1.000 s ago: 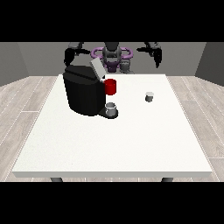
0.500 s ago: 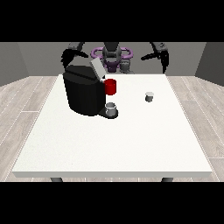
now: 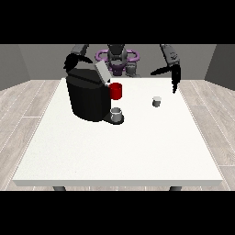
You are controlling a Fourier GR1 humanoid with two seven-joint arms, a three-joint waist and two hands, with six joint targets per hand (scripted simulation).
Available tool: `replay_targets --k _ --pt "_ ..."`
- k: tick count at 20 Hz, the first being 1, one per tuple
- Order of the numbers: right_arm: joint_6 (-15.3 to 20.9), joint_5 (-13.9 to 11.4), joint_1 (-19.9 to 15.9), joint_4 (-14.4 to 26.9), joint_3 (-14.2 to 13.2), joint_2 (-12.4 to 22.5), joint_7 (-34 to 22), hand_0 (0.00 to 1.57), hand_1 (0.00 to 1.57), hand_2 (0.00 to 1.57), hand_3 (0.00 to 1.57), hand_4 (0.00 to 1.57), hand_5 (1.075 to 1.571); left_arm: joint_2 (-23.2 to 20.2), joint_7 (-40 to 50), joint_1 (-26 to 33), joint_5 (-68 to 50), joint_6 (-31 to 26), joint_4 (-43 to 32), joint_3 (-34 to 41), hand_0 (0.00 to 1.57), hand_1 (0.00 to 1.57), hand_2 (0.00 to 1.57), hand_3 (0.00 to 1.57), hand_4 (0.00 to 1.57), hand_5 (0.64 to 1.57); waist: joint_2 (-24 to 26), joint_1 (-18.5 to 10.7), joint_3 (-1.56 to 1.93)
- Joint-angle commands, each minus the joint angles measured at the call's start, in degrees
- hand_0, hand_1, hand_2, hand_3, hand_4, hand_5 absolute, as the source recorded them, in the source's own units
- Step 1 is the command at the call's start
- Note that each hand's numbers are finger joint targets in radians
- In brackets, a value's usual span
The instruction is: Insert the coffee pod into the coffee machine and close the lid
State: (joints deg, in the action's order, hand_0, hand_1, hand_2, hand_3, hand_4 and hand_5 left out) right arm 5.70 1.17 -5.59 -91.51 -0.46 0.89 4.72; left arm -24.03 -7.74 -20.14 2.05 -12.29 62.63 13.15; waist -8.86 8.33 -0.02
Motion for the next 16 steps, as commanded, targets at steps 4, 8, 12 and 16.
replay_targets --k 4,8,12,16 --pt "-0.4 0.3 -3.8 -1.2 -0.7 1.8 -4.6 0.00 0.00 0.00 0.00 0.35 1.571 -0.6 -1.0 -5.4 3.7 2.2 -11.2 0.0 0.00 0.00 0.00 0.00 0.00 1.571 -2.0 1.4 -0.01" --pt "0.7 -2.0 -3.1 3.0 0.6 0.4 -1.7 0.00 0.00 0.00 0.00 0.37 1.571 0.1 -1.3 -7.9 7.0 3.8 -13.6 -2.2 0.00 0.00 0.00 0.00 0.00 1.571 -3.8 1.4 -0.01" --pt "3.4 -4.1 -4.9 2.6 1.7 0.0 -7.1 0.00 0.00 0.00 0.00 0.41 1.571 -1.3 -1.5 -9.5 9.7 2.1 -16.8 -4.0 0.00 0.00 0.11 0.00 0.00 1.571 -2.2 0.5 -0.01" --pt "2.3 -2.8 -5.6 7.0 -1.0 1.1 -1.0 0.00 0.00 0.00 0.00 0.42 1.571 -1.5 -3.0 -11.7 12.4 4.7 -19.1 -4.4 0.10 0.10 0.50 0.00 0.00 1.571 -4.6 0.7 0.01"
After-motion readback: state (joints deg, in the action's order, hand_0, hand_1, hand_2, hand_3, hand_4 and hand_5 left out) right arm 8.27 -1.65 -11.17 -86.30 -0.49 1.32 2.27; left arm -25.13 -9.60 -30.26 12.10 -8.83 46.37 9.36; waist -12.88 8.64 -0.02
